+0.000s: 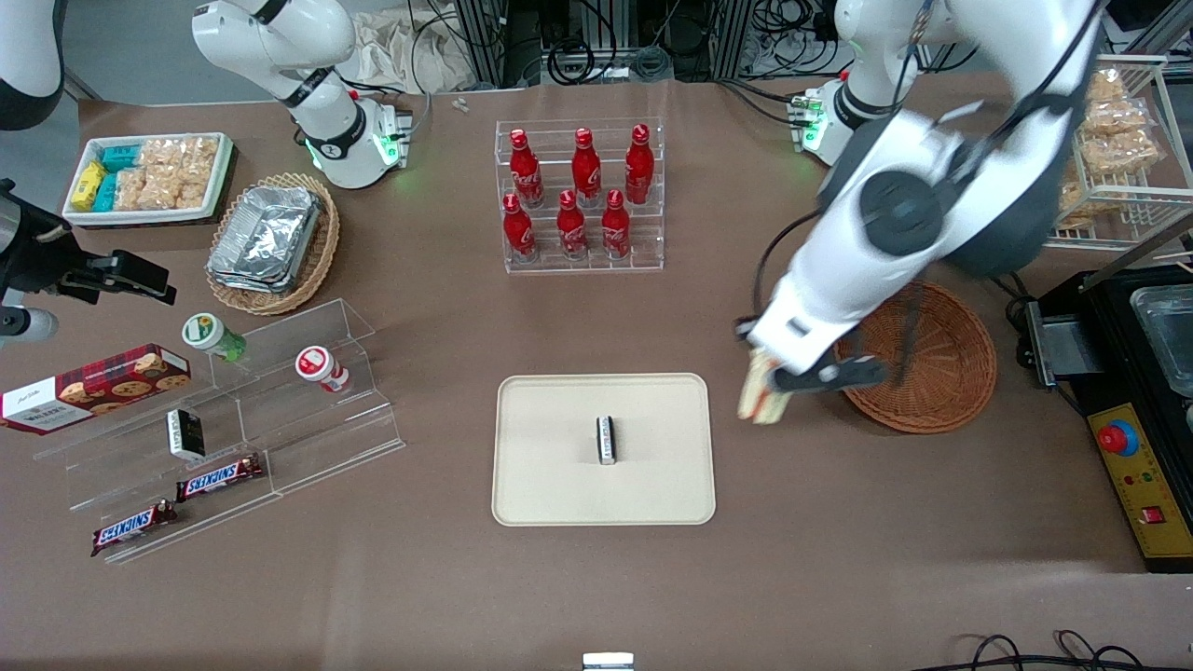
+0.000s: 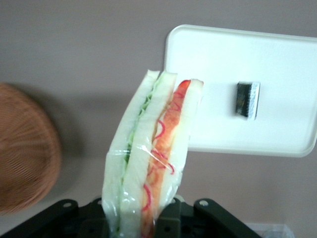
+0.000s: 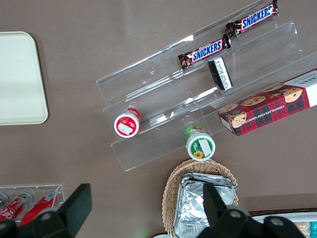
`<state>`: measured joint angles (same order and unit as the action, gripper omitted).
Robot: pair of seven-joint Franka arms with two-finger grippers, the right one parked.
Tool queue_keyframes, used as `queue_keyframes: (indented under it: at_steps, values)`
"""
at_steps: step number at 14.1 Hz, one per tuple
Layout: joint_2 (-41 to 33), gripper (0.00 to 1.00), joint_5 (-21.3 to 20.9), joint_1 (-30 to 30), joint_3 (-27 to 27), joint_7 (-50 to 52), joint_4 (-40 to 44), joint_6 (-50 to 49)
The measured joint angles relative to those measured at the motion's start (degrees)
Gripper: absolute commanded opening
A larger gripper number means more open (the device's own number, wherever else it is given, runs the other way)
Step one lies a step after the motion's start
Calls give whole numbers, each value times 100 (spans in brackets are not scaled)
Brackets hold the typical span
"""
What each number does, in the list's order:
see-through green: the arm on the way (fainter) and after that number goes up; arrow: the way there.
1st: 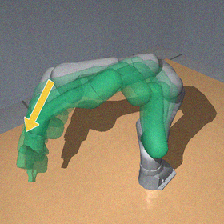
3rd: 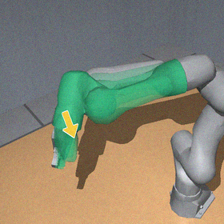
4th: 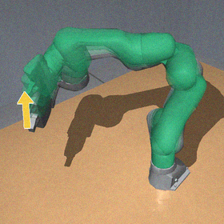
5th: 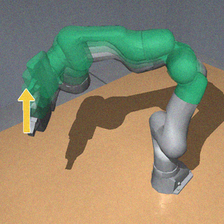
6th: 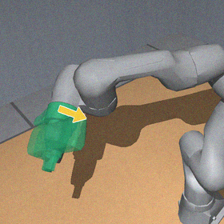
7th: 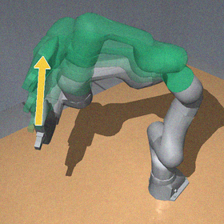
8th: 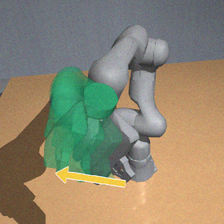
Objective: Place sandwich from basket to tray
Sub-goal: 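Carry the sandwich over the cream tray beside the black packet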
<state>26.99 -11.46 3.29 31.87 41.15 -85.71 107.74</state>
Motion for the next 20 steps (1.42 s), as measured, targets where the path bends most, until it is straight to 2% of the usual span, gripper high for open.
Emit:
queue_keyframes:
  at_steps: [2, 3, 6, 10, 11, 12, 13, 14, 16, 19, 20]
  values:
    - [893, 0, -732, 381, -2, 699, 83, 499]
    - [1262, 0, -964, 473, -2, 946, 134, 721]
    - [1960, 0, -1158, 512, -8, 1181, 318, 1082]
    - [2239, 0, -1332, 511, -17, 1216, 458, 1492]
    - [2284, 22, -1380, 514, -16, 1238, 493, 1513]
    - [2329, 31, -1465, 521, -14, 1285, 514, 1515]
    - [2371, 71, -1571, 530, -14, 1355, 520, 1517]
    - [2407, 100, -1650, 538, -13, 1416, 521, 1519]
    - [2446, 100, -1848, 544, -8, 1445, 526, 1532]
    - [2447, 100, -2616, 553, 18, 1488, 546, 1534]
    - [2444, 100, -2742, 567, 36, 1509, 572, 1534]
